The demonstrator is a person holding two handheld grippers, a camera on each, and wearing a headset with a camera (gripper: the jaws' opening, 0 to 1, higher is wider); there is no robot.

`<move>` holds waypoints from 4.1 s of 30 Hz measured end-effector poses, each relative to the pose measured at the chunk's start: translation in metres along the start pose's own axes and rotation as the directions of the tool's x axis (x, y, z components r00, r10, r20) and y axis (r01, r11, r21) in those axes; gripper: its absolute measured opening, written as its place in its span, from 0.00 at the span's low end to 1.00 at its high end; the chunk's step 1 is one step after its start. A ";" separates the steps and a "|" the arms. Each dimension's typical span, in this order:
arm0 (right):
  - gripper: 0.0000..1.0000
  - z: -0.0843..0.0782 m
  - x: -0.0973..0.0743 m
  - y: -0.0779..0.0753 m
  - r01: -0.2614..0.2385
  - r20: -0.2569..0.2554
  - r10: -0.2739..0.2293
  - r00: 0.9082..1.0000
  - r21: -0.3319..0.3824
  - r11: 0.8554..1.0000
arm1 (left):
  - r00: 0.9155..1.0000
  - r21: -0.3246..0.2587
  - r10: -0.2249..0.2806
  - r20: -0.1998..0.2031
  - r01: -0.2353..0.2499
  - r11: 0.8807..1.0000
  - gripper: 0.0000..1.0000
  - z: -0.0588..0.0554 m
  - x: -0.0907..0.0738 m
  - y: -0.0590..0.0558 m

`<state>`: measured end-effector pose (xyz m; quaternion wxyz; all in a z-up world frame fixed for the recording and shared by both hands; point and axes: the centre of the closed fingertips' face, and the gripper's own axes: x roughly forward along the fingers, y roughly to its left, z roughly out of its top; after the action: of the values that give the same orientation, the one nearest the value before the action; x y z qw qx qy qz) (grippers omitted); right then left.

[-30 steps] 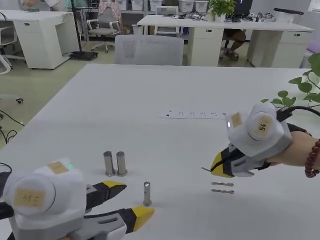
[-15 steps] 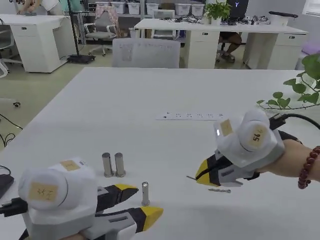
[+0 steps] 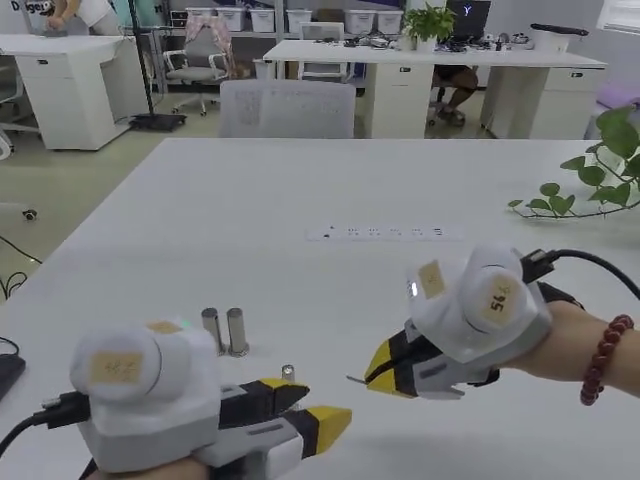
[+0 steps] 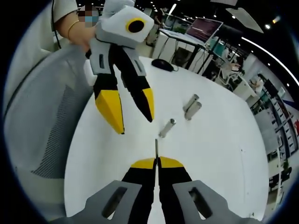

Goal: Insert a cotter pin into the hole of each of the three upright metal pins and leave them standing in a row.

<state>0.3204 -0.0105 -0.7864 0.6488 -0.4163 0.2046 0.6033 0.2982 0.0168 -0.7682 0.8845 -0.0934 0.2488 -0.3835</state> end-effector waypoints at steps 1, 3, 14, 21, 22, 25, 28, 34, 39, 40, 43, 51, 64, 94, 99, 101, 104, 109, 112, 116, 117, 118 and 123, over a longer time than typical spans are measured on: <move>0.02 0.000 0.001 0.002 -0.003 -0.001 0.003 1.000 0.000 1.000 | 1.000 -0.005 0.002 0.001 -0.002 1.000 0.28 0.000 0.001 0.000; 0.02 -0.001 0.002 0.005 -0.003 0.000 0.003 1.000 -0.007 1.000 | 1.000 -0.041 0.001 0.006 -0.001 0.999 0.27 -0.001 0.003 -0.001; 0.02 0.001 0.003 0.017 -0.015 0.003 0.015 1.000 -0.018 1.000 | 1.000 -0.177 -0.026 0.000 0.026 0.984 0.19 -0.007 0.012 -0.008; 0.02 0.004 0.003 0.023 -0.019 0.008 0.019 1.000 -0.029 0.999 | 1.000 -0.226 -0.024 -0.012 0.021 0.974 0.13 -0.012 0.015 -0.009; 0.02 0.004 0.003 0.023 -0.021 0.007 0.021 1.000 -0.029 0.999 | 1.000 -0.239 -0.025 -0.011 0.022 0.971 0.13 -0.013 0.015 -0.009; 0.02 0.006 0.004 0.028 -0.032 0.009 0.032 0.999 -0.039 0.999 | 1.000 -0.265 -0.024 -0.009 0.021 0.964 0.11 -0.014 0.015 -0.009; 0.02 0.008 0.004 0.030 -0.034 0.009 0.034 0.999 -0.046 0.998 | 1.000 -0.303 -0.029 -0.002 0.027 0.953 0.10 -0.014 0.016 -0.009; 0.02 0.010 0.005 0.033 -0.035 0.011 0.035 0.999 -0.055 0.998 | 1.000 -0.318 -0.030 -0.007 0.026 0.948 0.05 -0.018 0.017 -0.010; 0.02 0.012 0.004 0.033 -0.031 0.012 0.032 0.999 -0.056 0.998 | 1.000 -0.320 -0.026 -0.017 0.019 0.947 0.00 -0.022 0.016 -0.011; 0.02 0.012 0.004 0.034 -0.032 0.009 0.032 0.999 -0.059 0.998 | 0.999 -0.325 -0.030 -0.016 0.023 0.946 0.00 -0.022 0.016 -0.011; 0.02 0.012 0.003 0.035 -0.031 0.007 0.032 0.999 -0.065 0.997 | 0.999 -0.338 -0.033 -0.012 0.027 0.941 0.00 -0.022 0.016 -0.012; 0.02 0.012 0.003 0.036 -0.027 -0.005 0.027 1.000 -0.080 0.996 | 0.999 -0.346 -0.037 -0.009 0.031 0.938 0.01 -0.022 0.014 -0.014; 0.02 0.012 0.004 0.040 -0.033 -0.009 0.033 0.999 -0.083 0.996 | 0.999 -0.366 -0.033 -0.001 0.030 0.930 0.01 -0.022 0.014 -0.013; 0.04 0.015 0.005 0.035 -0.007 0.021 0.008 1.000 -0.049 0.999 | 0.999 -0.270 -0.039 0.011 0.040 0.962 0.00 -0.019 0.012 -0.009; 0.09 0.012 0.005 0.034 -0.006 0.019 0.007 1.000 -0.017 1.000 | 0.999 -0.263 -0.035 0.010 0.036 0.964 0.00 -0.019 0.011 -0.007; 0.09 0.012 0.003 0.034 -0.012 0.033 0.011 0.999 0.005 1.000 | 0.999 -0.258 -0.032 0.006 0.033 0.966 0.00 -0.020 0.011 -0.006; 0.11 0.011 0.001 0.035 -0.022 0.046 0.020 0.999 0.044 0.999 | 1.000 -0.243 -0.031 0.004 0.031 0.969 0.00 -0.021 0.010 -0.005; 0.12 0.010 -0.002 0.036 -0.046 0.071 0.038 0.997 0.115 0.992 | 0.999 -0.188 -0.034 -0.003 0.033 0.982 0.00 -0.023 0.008 -0.006; 0.14 0.009 -0.005 0.038 -0.067 0.085 0.055 0.995 0.153 0.986 | 0.999 -0.147 -0.040 -0.008 0.038 0.988 0.00 -0.025 0.007 -0.008; 0.15 0.007 -0.008 0.040 -0.095 0.097 0.078 0.992 0.191 0.977 | 0.999 -0.086 -0.051 -0.009 0.050 0.995 0.00 -0.025 0.005 -0.011; 0.16 0.007 -0.010 0.041 -0.105 0.106 0.084 0.991 0.207 0.973 | 0.998 -0.066 -0.054 -0.010 0.053 0.996 0.00 -0.025 0.005 -0.011; 0.16 0.007 -0.011 0.041 -0.116 0.115 0.092 0.989 0.224 0.968 | 0.998 -0.051 -0.057 -0.011 0.056 0.997 0.00 -0.025 0.004 -0.012; 0.17 0.005 -0.015 0.045 -0.153 0.137 0.120 0.983 0.266 0.952 | 0.996 0.068 -0.084 -0.030 0.086 0.994 0.00 -0.026 0.002 -0.018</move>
<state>0.2736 -0.0192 -0.7852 0.6679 -0.2701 0.2759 0.6362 0.2743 0.0033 -0.7846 0.8665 -0.0680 0.2432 -0.4306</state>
